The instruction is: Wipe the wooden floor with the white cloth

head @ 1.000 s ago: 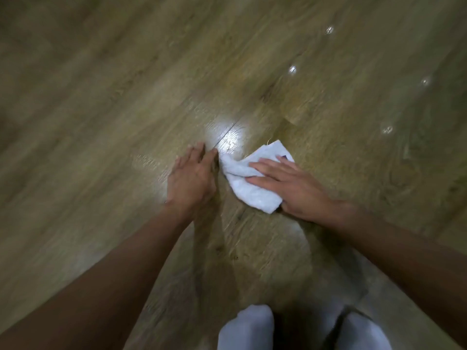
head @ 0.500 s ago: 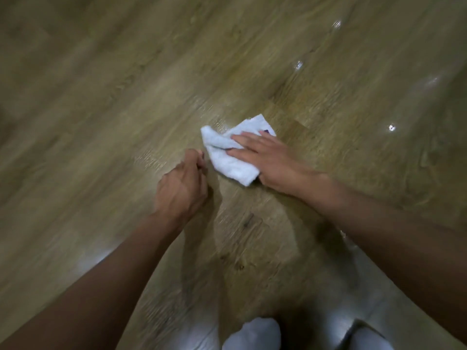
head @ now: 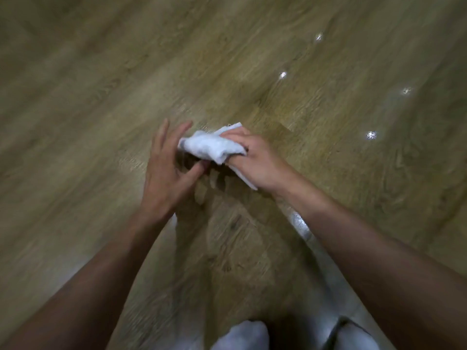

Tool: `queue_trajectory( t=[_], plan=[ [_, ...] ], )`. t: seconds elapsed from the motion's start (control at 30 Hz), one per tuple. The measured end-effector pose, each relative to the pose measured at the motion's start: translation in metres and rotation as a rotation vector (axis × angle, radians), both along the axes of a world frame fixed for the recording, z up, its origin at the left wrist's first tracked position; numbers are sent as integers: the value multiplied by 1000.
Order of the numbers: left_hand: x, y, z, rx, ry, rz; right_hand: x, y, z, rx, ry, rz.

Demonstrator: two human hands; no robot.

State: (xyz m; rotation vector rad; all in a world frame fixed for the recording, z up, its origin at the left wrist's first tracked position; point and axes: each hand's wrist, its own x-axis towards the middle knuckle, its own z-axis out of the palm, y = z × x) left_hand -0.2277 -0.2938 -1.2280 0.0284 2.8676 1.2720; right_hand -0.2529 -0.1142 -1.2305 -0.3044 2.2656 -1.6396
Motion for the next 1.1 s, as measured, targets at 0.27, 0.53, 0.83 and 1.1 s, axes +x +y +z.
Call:
queue_trajectory(
  t=[0.27,0.53,0.83,1.1],
  plan=[
    [-38,23,12,-198,-192,-47,-34,37,10,462,-56,-341],
    [-24,13,-20,-471,-197,-157,11,-20,-33,1048,156,83],
    [-8,2,-16,-587,-129,-264,47,28,-48,973,442,154],
    [-6,-4,-21,-667,-130,-238,-2,-11,-48,1055,471,93]
  ],
)
